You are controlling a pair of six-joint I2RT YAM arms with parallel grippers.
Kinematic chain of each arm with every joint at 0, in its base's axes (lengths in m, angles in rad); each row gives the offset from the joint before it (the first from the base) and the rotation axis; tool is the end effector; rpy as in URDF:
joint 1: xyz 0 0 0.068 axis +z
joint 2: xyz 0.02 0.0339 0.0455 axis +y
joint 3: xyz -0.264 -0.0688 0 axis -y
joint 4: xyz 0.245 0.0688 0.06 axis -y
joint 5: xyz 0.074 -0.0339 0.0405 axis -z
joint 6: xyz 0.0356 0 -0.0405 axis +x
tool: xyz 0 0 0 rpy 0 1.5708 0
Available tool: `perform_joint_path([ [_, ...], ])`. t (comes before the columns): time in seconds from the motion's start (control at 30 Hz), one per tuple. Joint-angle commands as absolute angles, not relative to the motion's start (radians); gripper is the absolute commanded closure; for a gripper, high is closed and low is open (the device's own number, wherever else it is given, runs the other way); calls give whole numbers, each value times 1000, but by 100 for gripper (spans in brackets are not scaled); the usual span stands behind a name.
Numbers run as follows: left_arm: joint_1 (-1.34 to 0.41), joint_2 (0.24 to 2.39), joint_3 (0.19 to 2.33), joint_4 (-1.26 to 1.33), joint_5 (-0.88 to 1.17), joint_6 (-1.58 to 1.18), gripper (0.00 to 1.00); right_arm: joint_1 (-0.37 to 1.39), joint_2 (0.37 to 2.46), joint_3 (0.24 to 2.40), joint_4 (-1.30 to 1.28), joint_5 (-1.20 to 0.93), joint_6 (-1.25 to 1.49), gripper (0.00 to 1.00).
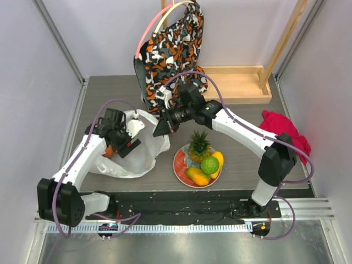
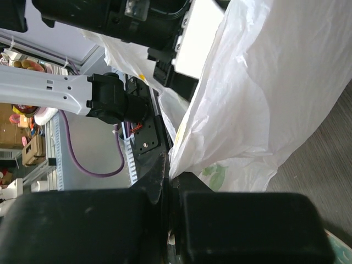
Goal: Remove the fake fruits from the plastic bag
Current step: Take out the fake fruit from the plastic bag.
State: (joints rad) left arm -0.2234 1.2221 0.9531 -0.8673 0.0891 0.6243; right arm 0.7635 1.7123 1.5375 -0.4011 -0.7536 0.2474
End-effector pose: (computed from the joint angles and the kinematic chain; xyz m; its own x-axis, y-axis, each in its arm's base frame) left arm 0.2216 -0.0536 0.2551 -0.5674 0.7259 -0.3887 0.7257 0.6639 0.1806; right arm 0.2669 0.2892 0.3369 -0.6064 -0.3333 -0.7219 -0.7945 0.2182 0.5667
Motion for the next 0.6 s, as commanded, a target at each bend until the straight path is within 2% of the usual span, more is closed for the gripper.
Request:
perform_joint_path([
  [0.0, -224, 1249, 939, -684, -46, 523, 14, 764, 1687, 1536, -357, -776, 259, 99],
  [0.2, -224, 1374, 927, -630, -124, 508, 10, 762, 1697, 1549, -364, -778, 252, 99],
  [0.43, -222, 1509, 991, -594, -81, 485, 10, 762, 1713, 1554, -365, -778, 247, 99],
  [0.47, -222, 1540, 1000, -592, -86, 482, 11, 761, 1716, 1557, -365, -778, 245, 99],
  [0.57, -222, 1571, 1031, -597, -95, 485, 26, 762, 1729, 1565, -364, -775, 244, 99],
])
